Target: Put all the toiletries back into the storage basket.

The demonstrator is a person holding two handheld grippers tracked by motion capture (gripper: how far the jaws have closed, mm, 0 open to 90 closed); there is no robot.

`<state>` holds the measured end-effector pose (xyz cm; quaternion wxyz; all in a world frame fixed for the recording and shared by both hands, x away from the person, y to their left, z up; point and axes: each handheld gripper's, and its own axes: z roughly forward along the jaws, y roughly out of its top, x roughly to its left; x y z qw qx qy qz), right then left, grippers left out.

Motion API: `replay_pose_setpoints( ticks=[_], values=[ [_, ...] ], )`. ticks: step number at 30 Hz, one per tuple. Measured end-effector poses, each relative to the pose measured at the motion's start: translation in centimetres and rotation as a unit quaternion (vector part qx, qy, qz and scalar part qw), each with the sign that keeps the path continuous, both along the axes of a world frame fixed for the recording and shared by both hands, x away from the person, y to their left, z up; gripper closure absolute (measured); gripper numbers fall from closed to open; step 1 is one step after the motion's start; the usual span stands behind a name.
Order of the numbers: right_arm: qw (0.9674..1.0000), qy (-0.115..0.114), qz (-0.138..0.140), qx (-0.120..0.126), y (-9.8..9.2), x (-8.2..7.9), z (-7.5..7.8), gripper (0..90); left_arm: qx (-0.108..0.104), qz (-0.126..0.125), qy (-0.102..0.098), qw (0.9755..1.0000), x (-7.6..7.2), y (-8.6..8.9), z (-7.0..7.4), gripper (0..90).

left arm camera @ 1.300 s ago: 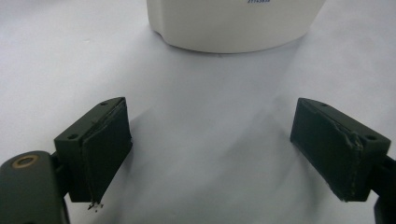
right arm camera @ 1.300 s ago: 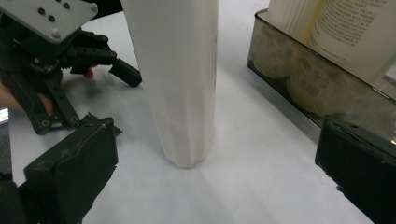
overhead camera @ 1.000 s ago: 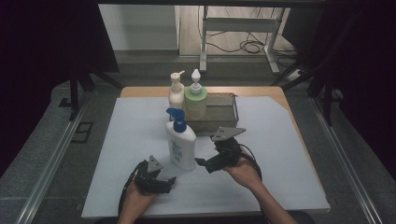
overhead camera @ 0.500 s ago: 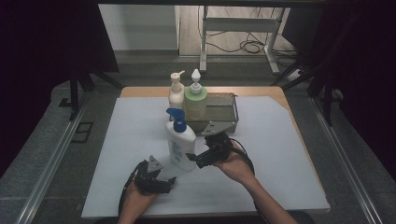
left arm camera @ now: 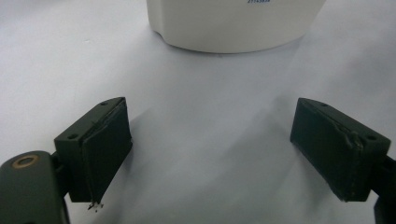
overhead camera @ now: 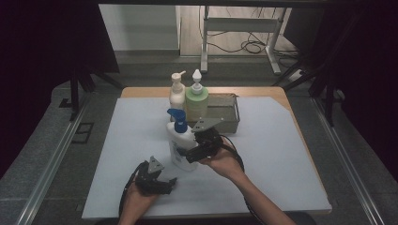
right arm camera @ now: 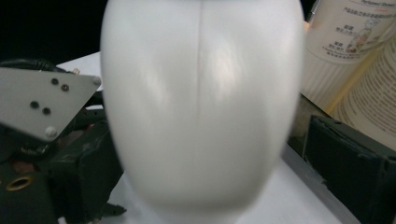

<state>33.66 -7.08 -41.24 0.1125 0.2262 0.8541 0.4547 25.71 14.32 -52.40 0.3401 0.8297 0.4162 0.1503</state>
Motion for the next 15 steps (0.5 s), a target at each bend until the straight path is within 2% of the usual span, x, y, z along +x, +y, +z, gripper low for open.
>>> replay_pose_setpoints(
  ticks=[8,15],
  values=[
    [1.0000,-0.006,0.000,0.008,1.0,0.3,0.0,14.2,0.000,0.000,0.000,1.0000,0.0,0.0,0.0,12.1],
    [0.9999,-0.008,0.008,0.004,1.6,0.4,0.0,27.0,0.000,0.000,0.000,1.0000,0.0,0.0,0.0,12.1]
  ],
)
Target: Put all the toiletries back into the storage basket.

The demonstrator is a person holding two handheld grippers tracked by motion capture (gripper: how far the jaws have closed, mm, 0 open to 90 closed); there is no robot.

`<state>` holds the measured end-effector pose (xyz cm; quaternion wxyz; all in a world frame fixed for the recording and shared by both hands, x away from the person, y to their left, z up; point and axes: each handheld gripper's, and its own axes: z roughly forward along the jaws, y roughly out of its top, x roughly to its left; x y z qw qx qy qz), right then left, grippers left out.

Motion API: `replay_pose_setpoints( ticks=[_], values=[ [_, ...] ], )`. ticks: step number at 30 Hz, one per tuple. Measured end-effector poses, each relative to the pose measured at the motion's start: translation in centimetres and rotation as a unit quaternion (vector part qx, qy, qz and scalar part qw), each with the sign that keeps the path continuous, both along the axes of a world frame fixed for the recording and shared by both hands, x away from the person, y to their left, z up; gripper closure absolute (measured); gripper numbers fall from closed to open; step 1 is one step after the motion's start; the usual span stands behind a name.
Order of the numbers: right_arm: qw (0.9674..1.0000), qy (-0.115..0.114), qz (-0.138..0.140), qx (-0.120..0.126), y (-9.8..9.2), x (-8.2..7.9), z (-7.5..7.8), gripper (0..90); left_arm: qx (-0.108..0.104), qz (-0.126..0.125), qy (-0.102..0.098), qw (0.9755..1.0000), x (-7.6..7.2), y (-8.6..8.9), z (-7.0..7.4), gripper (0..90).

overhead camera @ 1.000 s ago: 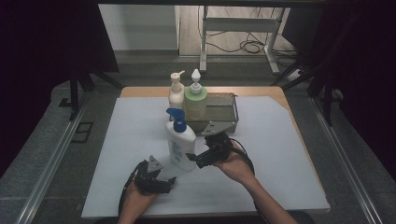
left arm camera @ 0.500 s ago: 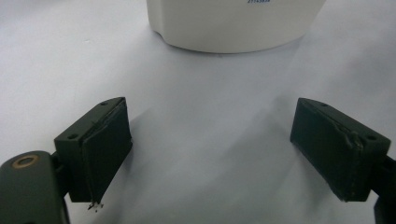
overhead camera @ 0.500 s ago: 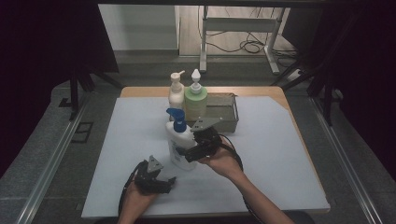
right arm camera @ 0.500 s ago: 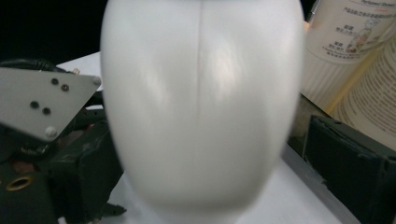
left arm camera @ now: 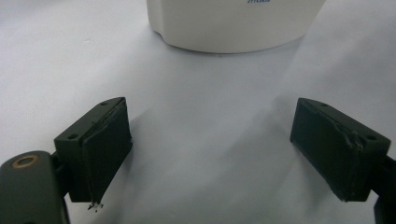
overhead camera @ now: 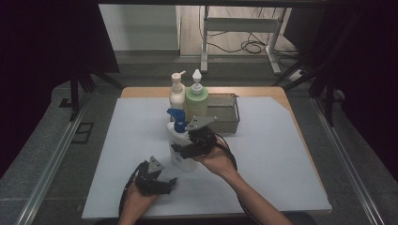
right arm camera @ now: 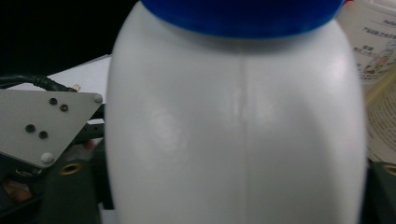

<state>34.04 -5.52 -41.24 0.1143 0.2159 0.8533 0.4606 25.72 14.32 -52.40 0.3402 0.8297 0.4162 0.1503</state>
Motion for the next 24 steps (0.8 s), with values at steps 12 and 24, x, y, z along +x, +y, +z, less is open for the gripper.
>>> replay_pose_setpoints(
  ticks=[12,24],
  values=[
    [0.9999,-0.006,0.000,-0.008,0.20,-0.26,0.00,37.1,0.000,0.000,0.000,1.0000,0.00,0.01,0.01,12.1],
    [0.9998,-0.003,0.007,-0.020,-0.36,-0.23,0.81,37.8,-0.001,0.001,0.000,1.0000,0.00,-0.01,-0.01,12.1]
  ],
)
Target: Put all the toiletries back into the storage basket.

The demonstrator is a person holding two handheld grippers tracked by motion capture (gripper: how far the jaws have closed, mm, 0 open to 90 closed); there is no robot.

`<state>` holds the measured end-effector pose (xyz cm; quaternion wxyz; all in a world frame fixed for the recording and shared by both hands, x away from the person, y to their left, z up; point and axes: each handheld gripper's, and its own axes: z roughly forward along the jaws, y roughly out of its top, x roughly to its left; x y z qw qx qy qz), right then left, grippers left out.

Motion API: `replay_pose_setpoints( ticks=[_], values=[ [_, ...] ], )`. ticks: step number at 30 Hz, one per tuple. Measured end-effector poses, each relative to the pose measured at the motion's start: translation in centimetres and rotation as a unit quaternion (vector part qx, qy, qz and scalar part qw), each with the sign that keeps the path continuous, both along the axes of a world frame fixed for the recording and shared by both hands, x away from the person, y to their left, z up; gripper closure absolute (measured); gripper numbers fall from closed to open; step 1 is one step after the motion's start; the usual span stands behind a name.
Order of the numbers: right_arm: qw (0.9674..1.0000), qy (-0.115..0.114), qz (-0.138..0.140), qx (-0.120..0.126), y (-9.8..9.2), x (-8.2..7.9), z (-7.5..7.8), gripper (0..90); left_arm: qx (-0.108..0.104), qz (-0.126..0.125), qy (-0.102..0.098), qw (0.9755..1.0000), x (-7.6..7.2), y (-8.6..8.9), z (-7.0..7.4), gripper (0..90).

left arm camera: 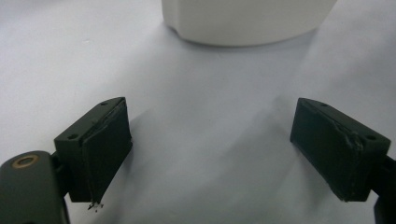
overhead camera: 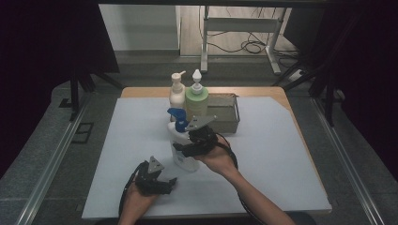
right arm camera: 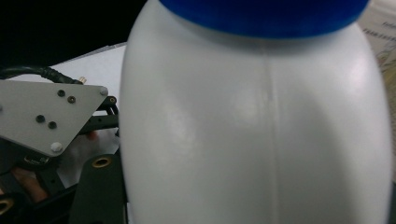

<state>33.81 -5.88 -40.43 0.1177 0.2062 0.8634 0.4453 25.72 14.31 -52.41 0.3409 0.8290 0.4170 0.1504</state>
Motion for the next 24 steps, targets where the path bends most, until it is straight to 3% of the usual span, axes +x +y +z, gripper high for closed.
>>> replay_pose_setpoints(
  ticks=[24],
  values=[
    [0.9996,-0.012,-0.026,0.006,-3.8,0.5,3.3,38.0,0.003,-0.002,0.000,1.0000,0.0,0.0,0.0,12.1]
  ],
)
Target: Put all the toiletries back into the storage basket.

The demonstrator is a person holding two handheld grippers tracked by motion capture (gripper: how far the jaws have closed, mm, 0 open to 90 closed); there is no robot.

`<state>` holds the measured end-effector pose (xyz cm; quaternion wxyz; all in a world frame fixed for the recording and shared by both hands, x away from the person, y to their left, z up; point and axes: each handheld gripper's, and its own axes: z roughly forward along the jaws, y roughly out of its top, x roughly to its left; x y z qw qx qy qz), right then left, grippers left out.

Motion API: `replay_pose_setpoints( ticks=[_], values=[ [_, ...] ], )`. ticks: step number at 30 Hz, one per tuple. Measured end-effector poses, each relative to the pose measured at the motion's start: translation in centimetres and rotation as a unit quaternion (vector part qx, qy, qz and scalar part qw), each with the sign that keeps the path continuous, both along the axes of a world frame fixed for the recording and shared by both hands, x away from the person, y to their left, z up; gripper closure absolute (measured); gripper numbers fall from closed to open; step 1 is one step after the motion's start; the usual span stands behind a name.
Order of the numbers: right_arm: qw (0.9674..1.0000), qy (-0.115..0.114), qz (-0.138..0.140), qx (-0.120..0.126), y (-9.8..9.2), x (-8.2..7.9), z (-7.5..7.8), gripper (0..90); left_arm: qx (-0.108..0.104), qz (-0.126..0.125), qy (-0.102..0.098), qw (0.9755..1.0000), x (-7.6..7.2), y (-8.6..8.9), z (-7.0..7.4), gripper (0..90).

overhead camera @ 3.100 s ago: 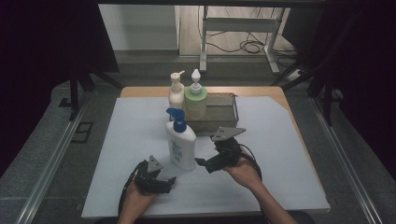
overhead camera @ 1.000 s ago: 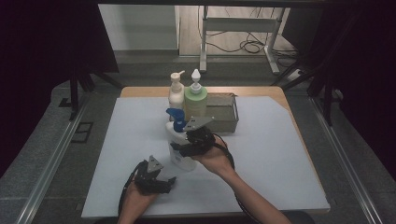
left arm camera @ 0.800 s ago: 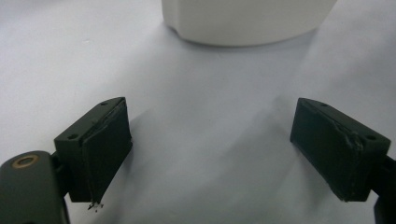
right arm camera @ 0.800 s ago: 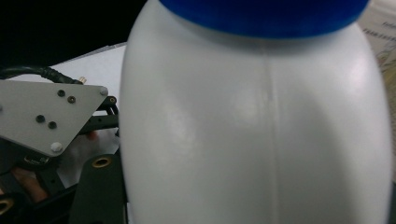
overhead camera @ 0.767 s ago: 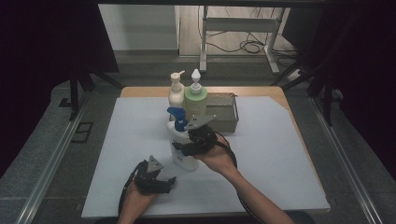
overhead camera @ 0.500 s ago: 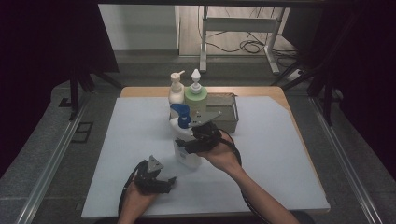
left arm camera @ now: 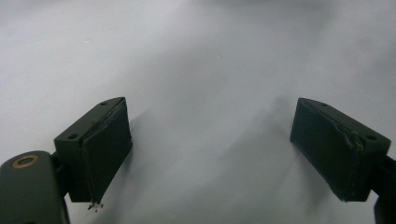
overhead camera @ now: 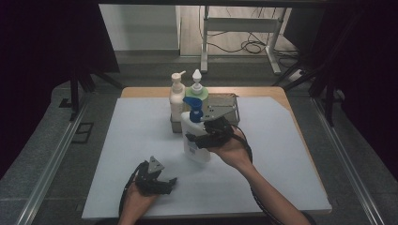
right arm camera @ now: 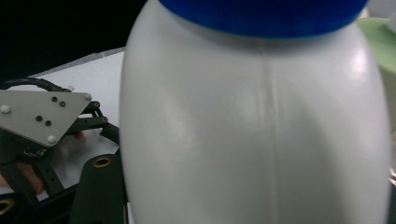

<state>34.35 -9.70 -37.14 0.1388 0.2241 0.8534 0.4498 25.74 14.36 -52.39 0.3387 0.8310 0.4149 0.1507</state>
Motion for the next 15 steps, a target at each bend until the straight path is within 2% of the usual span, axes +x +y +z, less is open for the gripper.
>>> replay_pose_setpoints(
  ticks=[15],
  values=[
    [0.9994,-0.006,-0.031,0.014,-3.1,1.2,2.0,38.1,0.000,0.001,0.000,1.0000,0.0,0.0,0.0,12.1]
  ],
)
